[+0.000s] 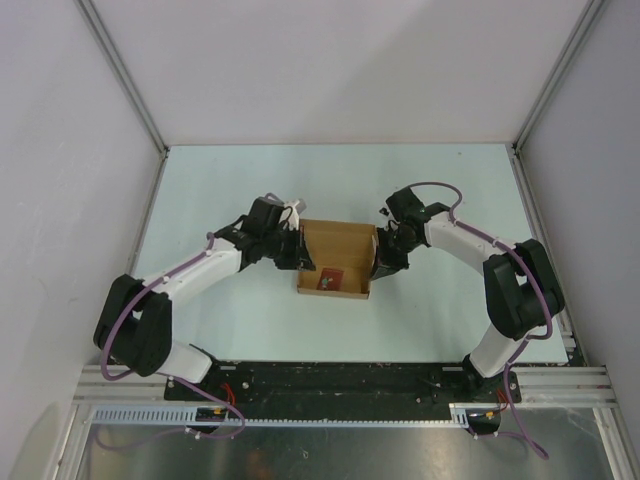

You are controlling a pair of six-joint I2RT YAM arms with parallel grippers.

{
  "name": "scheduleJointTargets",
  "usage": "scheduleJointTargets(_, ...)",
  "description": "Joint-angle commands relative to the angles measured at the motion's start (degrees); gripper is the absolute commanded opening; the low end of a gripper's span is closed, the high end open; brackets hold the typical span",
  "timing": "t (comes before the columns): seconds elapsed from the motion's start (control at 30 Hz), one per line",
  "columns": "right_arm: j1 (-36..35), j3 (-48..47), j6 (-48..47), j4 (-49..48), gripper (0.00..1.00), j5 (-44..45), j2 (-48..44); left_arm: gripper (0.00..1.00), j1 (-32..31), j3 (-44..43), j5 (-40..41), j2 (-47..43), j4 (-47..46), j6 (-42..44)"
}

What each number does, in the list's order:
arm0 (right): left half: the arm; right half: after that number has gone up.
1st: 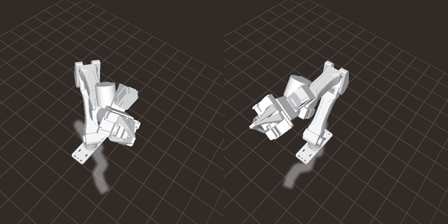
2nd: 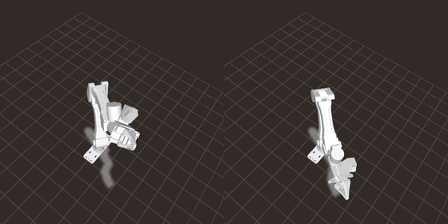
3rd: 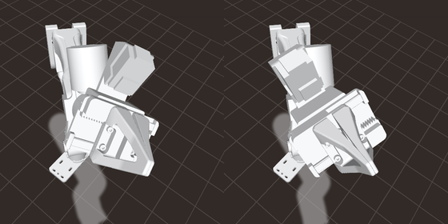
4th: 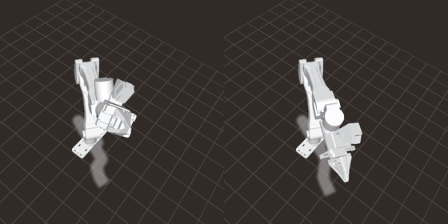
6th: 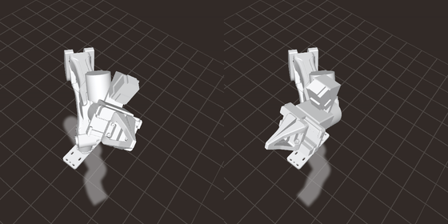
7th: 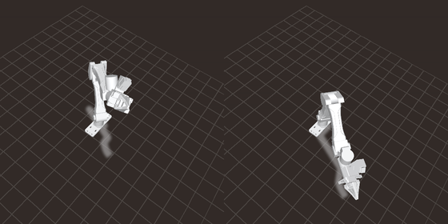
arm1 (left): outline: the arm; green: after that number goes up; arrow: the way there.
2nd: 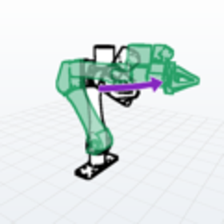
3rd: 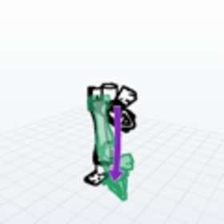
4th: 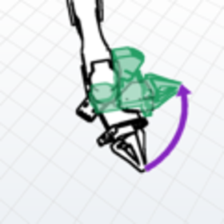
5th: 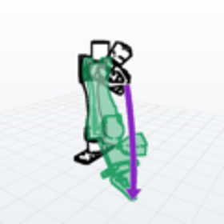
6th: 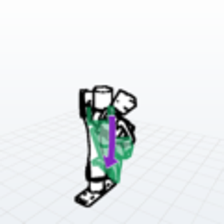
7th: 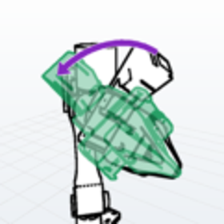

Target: Fold the paper box

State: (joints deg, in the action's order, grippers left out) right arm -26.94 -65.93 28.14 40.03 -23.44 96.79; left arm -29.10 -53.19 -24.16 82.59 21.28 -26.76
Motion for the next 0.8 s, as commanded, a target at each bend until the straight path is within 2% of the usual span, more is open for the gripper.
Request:
scheduleJointTargets(0.0, -0.48, -1.48, 1.30, -1.79, 0.00, -1.08, -1.26, 0.00, -0.78, 0.98, 0.43, -1.55, -2.99, -1.80)
scheduleJointTargets(0.33, 0.04, -1.31, 0.86, -0.66, 0.00, -0.55, -2.74, 0.00, -0.87, 3.18, -0.36, -4.71, -3.61, -1.89)
scheduleJointTargets(0.6, 2.77, -1.39, -2.91, 5.23, 0.00, 2.08, -7.05, 0.00, -0.78, 3.88, -5.89, -17.00, -3.52, -2.15)
scheduleJointTargets(0.77, 4.70, -1.39, -4.85, 9.27, 0.00, 6.47, -10.04, 0.00, 0.79, 3.62, -4.32, -24.13, -3.61, -1.01)
